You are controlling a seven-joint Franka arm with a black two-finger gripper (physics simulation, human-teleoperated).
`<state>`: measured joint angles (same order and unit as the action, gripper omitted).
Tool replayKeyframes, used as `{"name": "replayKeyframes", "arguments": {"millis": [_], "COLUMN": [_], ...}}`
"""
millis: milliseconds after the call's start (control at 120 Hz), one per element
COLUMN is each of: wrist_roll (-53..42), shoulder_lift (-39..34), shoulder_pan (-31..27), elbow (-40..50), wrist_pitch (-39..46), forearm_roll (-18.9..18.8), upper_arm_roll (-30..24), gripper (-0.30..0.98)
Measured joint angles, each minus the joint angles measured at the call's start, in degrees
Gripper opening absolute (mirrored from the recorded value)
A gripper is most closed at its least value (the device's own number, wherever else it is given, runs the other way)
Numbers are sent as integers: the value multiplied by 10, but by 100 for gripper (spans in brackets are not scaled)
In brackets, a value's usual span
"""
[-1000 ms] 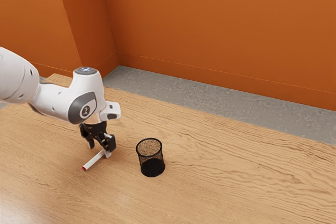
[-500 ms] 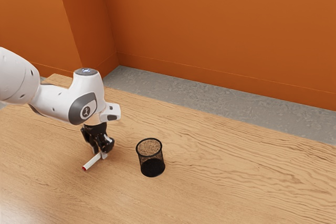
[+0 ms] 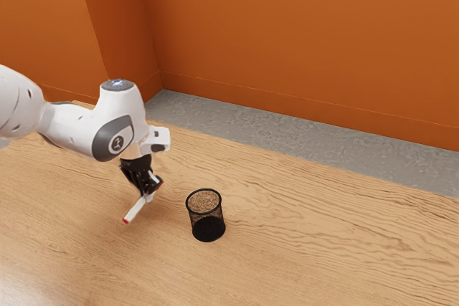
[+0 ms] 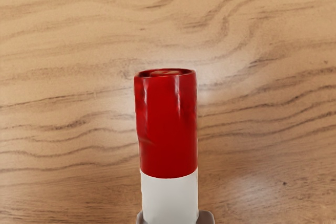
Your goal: Put the marker into the pen holder.
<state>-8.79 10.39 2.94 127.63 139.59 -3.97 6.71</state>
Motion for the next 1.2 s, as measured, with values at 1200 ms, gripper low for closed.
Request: {"name": "replayKeyframes", "arguments": {"millis": [1200], "wrist_roll": [-79], "shoulder_lift": [-90], "shoulder_pan": [-1], "elbow": [208], "wrist_pitch": [597], "forearm_roll": [-37], "upper_arm_roll": [-150], "gripper": [-8]}}
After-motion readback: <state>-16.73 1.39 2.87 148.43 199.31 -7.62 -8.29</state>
